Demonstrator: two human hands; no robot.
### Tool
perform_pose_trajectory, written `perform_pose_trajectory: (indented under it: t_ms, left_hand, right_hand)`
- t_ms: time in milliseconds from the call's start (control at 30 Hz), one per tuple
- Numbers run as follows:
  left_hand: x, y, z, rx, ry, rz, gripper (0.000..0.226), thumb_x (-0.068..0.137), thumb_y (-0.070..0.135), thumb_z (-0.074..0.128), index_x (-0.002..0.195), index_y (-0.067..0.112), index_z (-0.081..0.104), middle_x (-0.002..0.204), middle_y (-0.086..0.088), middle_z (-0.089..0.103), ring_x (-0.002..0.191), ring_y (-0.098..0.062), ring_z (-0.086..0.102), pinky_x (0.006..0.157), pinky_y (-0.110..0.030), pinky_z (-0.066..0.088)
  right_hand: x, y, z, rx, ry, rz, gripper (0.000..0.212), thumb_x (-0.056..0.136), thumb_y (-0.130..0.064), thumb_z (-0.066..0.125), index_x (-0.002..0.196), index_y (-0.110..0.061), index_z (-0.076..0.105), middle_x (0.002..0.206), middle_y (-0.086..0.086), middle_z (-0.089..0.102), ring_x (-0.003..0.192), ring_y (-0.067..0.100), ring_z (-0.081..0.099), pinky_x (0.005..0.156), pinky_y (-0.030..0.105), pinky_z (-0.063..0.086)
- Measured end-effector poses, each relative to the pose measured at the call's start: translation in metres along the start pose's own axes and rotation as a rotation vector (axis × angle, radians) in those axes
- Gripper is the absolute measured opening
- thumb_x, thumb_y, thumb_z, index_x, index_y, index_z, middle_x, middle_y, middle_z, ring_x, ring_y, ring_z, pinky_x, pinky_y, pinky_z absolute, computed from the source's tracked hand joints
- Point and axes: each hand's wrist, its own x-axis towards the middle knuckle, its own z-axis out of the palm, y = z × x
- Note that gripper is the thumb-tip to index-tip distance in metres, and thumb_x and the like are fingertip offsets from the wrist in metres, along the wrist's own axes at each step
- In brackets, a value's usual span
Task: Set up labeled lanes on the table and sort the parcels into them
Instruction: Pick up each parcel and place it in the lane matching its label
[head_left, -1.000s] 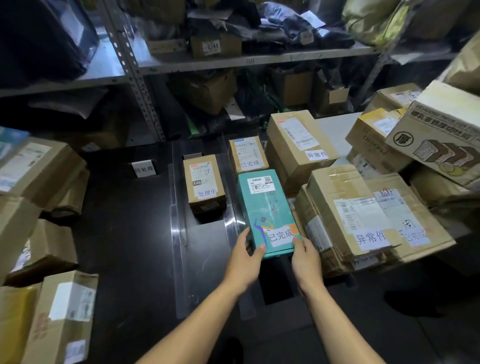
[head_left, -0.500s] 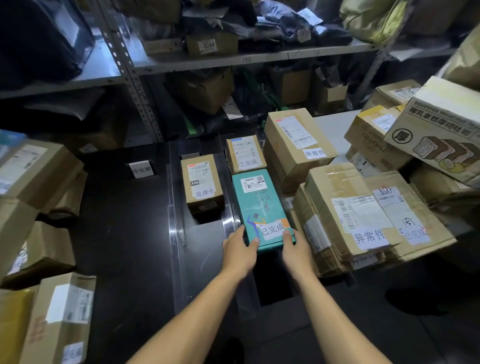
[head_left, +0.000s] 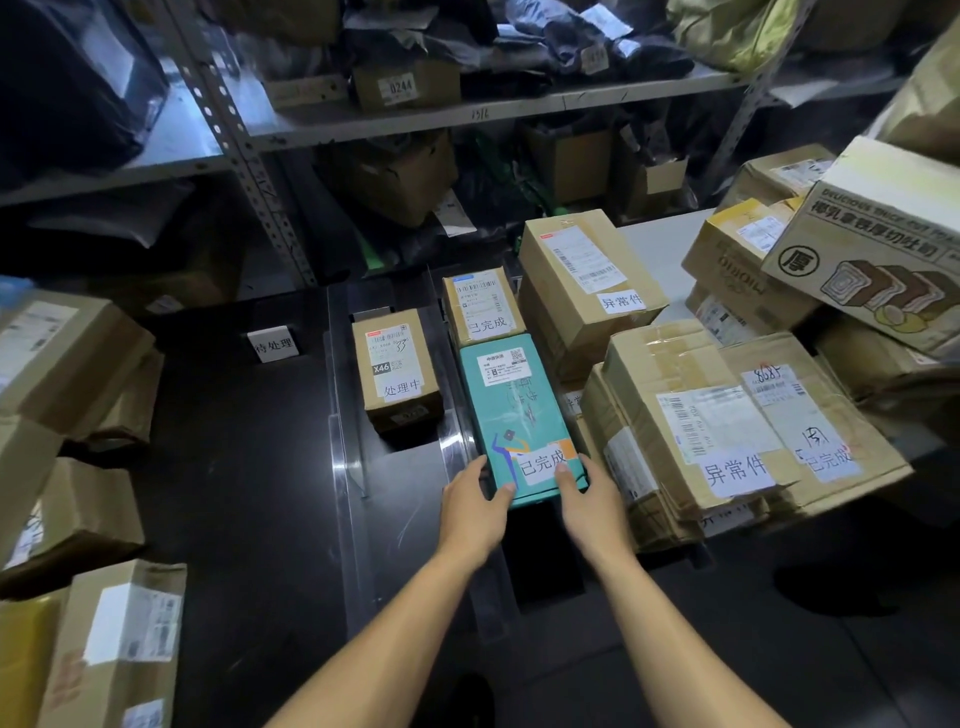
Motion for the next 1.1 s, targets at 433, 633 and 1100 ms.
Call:
perform_pose_trajectory:
  t_ms: [433,633,1100]
  left_hand:
    - [0.003,0.001,-0.022,-0.132,0.082,0.044,0.041,0.094,0.021,0.065,0.133,0.024,0.051,0.111,0.010,0.058,0.094,0.005,0.054,0.062,-0.001,0.042]
    - [-0.005,0.010,-0.083,-0.179,0.246,0.162,0.040,0.092,0.026,0.066,0.129,0.035,0.053,0.112,0.020,0.057,0.102,0.007,0.053,0.074,-0.006,0.042]
    - [-0.053,-0.050,-0.324,-0.303,0.725,0.079,0.033,0.093,0.020,0.065,0.123,0.029,0.055,0.107,0.009,0.061,0.101,-0.005,0.058,0.085,-0.019,0.044]
  right_hand:
    - [-0.026,-0.039,0.000,-0.111,0.109,-0.152,0.042,0.099,-0.029,0.053,0.139,-0.016,0.051,0.125,0.002,0.063,0.105,0.014,0.060,0.077,0.012,0.043]
    - [-0.040,-0.111,0.025,-0.080,0.022,-0.345,0.050,0.098,-0.034,0.056,0.144,-0.020,0.046,0.139,0.001,0.054,0.127,0.016,0.050,0.105,0.036,0.043]
    - [-0.129,-0.261,0.205,-0.055,-0.516,-0.643,0.041,0.095,-0.039,0.060,0.135,-0.031,0.054,0.116,-0.013,0.066,0.105,-0.007,0.058,0.090,0.010,0.041]
